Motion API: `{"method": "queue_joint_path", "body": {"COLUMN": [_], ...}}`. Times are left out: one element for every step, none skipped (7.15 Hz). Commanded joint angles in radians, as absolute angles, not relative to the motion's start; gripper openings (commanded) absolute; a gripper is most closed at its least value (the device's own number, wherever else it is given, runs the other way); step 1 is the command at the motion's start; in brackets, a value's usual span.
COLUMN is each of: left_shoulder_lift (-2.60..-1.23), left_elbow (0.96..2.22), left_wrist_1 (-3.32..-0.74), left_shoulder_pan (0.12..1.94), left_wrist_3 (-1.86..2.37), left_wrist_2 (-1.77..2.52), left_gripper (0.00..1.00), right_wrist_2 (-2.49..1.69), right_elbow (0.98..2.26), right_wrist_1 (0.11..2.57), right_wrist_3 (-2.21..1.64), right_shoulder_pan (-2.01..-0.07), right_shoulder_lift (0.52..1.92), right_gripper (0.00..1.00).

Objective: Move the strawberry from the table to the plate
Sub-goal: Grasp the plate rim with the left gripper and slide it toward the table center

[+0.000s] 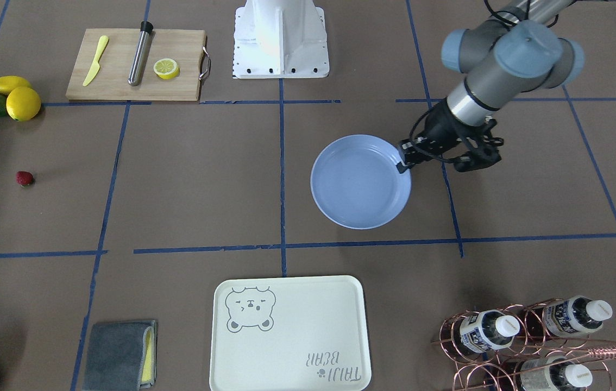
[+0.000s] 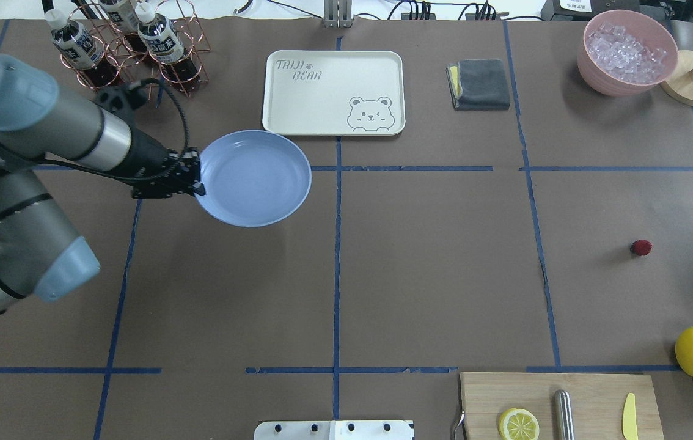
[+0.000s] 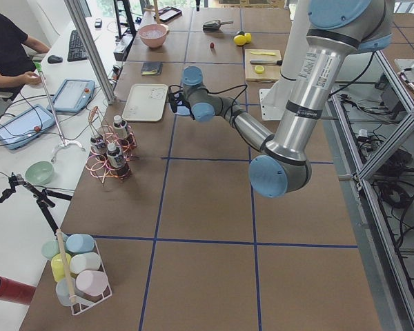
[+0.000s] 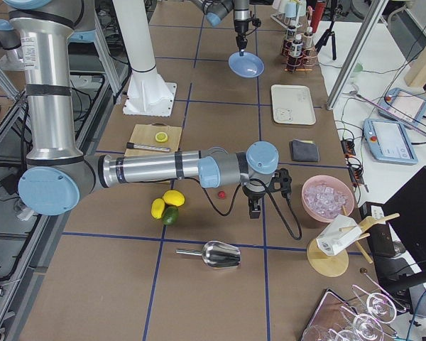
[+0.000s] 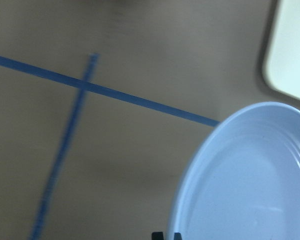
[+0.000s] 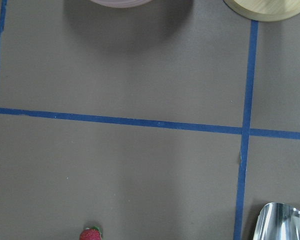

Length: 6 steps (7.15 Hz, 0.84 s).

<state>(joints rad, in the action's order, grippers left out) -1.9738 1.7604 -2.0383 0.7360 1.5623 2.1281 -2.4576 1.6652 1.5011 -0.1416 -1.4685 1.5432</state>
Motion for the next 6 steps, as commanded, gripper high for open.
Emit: {"method": "queue_joint_path", "body": {"left_shoulder_lift": [-2.067,-2.097,-2.097,-2.097,-2.094,-2.088], "left_elbow": [1.703,1.681,1.68,1.657,1.646,1.649], "left_wrist_1": [-2.042,-2.043,-2.054,-2.074,-2.101,-2.105], "left_shoulder_pan": [0.568,0.507,0.473,0.457,0.453,0.453], "left_wrist_3": [1.733,1.767,1.77,1.77,1.766,1.757], "left_wrist_2": [1.979,1.917,1.898,1.894,1.878,1.876], "left_gripper": [0.0,0.0,0.0,0.0,0.02,0.75], "right_wrist_2": [-2.46,-2.461,-2.461,-2.459,-2.457,-2.459], "right_elbow": [1.673,1.681,1.686,1.69,1.69,1.692], "right_wrist_1": [1.491,1.49,1.488,1.486,1.485,1.485], "right_wrist_3": [-0.176,-0.214,-0.238,-0.238,-0.239,-0.245], "right_shoulder_pan": [-1.465,-1.454,-1.45,-1.45,-1.45,-1.45], "right_shoulder_lift": [1.54,1.528,1.522,1.522,1.522,1.522], "right_gripper": [1.0,1.0,1.0,1.0,1.0,1.0]}}
